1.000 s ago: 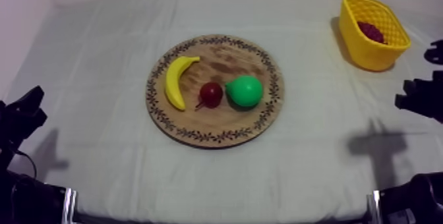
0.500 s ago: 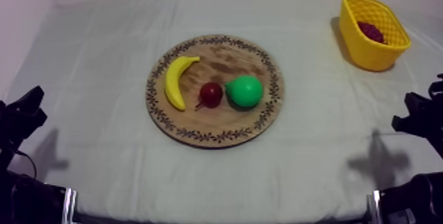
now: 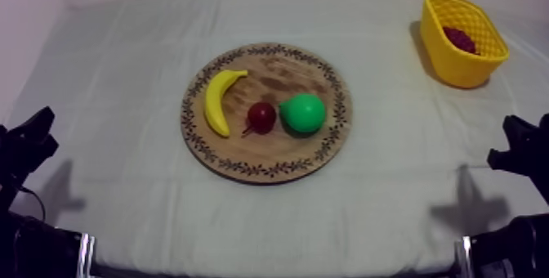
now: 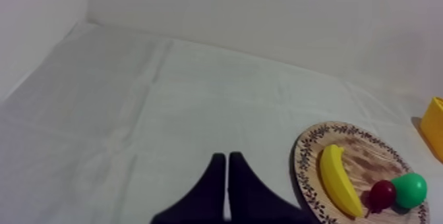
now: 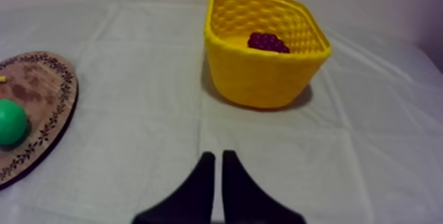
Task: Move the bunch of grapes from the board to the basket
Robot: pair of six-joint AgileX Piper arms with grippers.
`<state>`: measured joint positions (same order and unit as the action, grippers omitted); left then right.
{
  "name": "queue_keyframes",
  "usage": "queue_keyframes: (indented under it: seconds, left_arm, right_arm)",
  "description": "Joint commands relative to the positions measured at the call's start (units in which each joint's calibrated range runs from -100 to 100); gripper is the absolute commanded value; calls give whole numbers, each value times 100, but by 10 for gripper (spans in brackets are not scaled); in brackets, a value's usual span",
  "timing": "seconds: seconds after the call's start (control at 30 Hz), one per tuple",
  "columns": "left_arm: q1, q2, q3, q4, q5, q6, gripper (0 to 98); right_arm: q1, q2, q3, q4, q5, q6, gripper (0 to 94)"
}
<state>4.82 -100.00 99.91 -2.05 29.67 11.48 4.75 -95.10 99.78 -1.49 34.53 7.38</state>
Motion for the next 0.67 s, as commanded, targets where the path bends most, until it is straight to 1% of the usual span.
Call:
queue_keyframes:
  seconds: [0.0,0.13,0.23,0.63]
  left_arm:
    - [0,0,-2,-2,0,2,1]
    - [0,0,-2,-2,0,2,1]
    - [0,0,-2,-2,0,2,1]
    - [0,0,-2,-2,0,2,1]
  right_arm:
    - [-4,-28,0,13,23,149,15]
    - [-18,-56,0,18,35,348,8]
    - [-31,-62,0,19,38,421,7]
    - [-39,-65,0,20,39,460,6]
